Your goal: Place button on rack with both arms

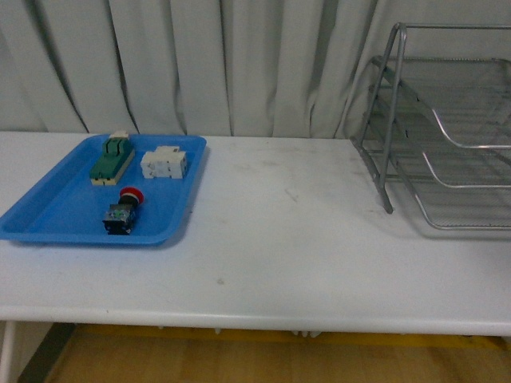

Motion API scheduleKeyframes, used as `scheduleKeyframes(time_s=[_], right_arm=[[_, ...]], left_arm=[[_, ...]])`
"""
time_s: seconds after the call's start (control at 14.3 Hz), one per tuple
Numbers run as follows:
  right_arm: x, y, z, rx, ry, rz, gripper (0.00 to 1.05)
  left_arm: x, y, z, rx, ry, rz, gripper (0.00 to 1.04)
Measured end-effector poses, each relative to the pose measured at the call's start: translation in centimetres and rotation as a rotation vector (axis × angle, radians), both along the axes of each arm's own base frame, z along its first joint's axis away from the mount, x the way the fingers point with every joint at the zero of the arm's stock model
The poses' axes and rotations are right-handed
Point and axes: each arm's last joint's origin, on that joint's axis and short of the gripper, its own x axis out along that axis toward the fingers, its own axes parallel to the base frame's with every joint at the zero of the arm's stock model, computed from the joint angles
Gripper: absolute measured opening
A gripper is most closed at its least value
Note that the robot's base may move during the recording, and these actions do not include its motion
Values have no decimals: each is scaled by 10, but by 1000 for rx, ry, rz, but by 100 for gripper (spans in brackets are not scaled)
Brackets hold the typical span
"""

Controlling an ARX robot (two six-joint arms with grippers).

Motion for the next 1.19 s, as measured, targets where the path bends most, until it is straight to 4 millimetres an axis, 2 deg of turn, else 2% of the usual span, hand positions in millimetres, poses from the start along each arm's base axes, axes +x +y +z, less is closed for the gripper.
scheduleKeyframes(time_s=[0.14,0.21,0.28,0.42,0.77,0.91,1.19], right_arm=[[58,-36,7,165,39,-71,98],[79,-54,9,270,47,-84,98],[91,-71,8,375,25,-86,98],[94,-91,-12,593,28,-61,98],[86,-97,-88,1042,131,-10,98],[87,-98,-110,1115,161,-15,98],[90,-95,-143,1152,213,-11,98]], left_arm=[[0,0,0,0,0,0,98],[0,0,0,0,0,0,98],[0,0,0,0,0,0,98],[0,0,0,0,0,0,98],[0,0,0,0,0,0,98],[0,0,0,0,0,0,98],[0,0,0,0,0,0,98]])
